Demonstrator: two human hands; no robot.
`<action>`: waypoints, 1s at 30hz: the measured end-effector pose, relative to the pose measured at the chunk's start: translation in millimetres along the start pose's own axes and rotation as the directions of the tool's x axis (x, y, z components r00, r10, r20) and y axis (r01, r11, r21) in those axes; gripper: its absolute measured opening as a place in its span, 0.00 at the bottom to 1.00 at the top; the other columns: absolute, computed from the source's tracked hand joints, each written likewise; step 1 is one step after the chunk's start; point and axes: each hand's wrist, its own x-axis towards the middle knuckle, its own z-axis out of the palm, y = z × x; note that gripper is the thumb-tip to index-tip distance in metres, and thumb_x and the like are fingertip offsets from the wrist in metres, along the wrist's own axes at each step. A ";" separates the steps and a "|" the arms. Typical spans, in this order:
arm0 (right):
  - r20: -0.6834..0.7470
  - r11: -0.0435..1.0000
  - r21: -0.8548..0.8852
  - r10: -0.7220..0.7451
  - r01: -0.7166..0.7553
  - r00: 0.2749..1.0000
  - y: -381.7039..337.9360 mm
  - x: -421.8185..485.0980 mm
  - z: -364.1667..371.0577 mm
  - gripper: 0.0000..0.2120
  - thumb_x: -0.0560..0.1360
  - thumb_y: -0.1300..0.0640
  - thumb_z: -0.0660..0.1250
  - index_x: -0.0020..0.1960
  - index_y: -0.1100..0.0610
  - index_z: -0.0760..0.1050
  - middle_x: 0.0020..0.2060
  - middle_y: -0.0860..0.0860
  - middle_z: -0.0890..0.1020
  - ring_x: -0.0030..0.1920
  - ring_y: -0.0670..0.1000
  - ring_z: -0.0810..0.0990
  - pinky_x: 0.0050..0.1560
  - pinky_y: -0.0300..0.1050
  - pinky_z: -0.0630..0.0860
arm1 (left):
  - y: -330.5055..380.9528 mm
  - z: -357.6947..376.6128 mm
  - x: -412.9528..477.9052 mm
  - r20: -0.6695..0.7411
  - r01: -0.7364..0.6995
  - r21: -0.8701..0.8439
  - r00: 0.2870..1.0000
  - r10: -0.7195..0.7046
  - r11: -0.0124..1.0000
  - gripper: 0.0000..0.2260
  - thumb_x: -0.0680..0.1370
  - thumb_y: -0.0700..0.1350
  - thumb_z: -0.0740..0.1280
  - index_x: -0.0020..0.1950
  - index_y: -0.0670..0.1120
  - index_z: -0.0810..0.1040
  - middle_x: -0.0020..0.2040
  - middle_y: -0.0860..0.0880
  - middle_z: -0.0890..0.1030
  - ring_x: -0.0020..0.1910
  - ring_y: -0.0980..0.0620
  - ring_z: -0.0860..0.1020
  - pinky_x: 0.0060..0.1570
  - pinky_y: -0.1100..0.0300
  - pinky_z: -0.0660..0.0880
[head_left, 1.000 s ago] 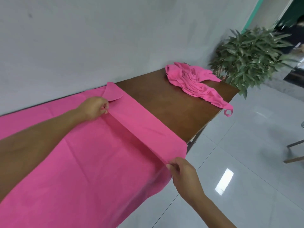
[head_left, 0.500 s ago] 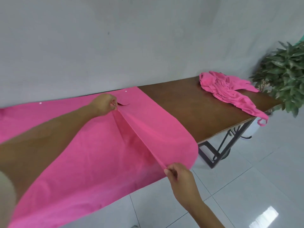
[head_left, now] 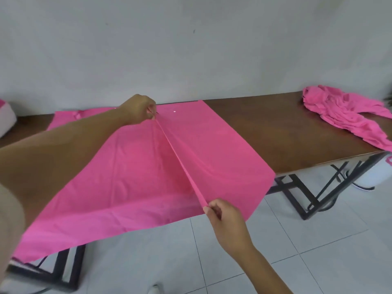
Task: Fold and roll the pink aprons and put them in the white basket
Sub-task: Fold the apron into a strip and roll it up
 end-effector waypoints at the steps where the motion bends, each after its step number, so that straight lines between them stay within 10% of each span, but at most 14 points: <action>1: 0.011 1.000 0.017 -0.006 0.005 1.000 -6.1 -1.7 6.3 0.14 0.81 0.52 0.66 0.37 0.49 0.70 0.29 0.42 0.72 0.31 0.45 0.67 0.33 0.40 0.64 | -7.6 -6.5 -5.1 -0.006 0.000 0.005 1.000 0.001 1.000 0.02 0.74 0.34 0.74 0.44 0.40 0.83 0.43 0.47 0.84 0.45 0.48 0.80 0.48 0.56 0.74; 30: 0.063 0.967 0.242 -0.101 0.083 0.993 -243.9 -29.1 293.2 0.08 0.80 0.55 0.69 0.41 0.53 0.76 0.27 0.45 0.72 0.30 0.44 0.68 0.33 0.45 0.68 | -276.3 -141.8 -124.0 -0.006 -0.107 0.179 0.994 0.110 0.978 0.12 0.74 0.30 0.66 0.53 0.39 0.85 0.54 0.41 0.85 0.56 0.40 0.81 0.59 0.48 0.76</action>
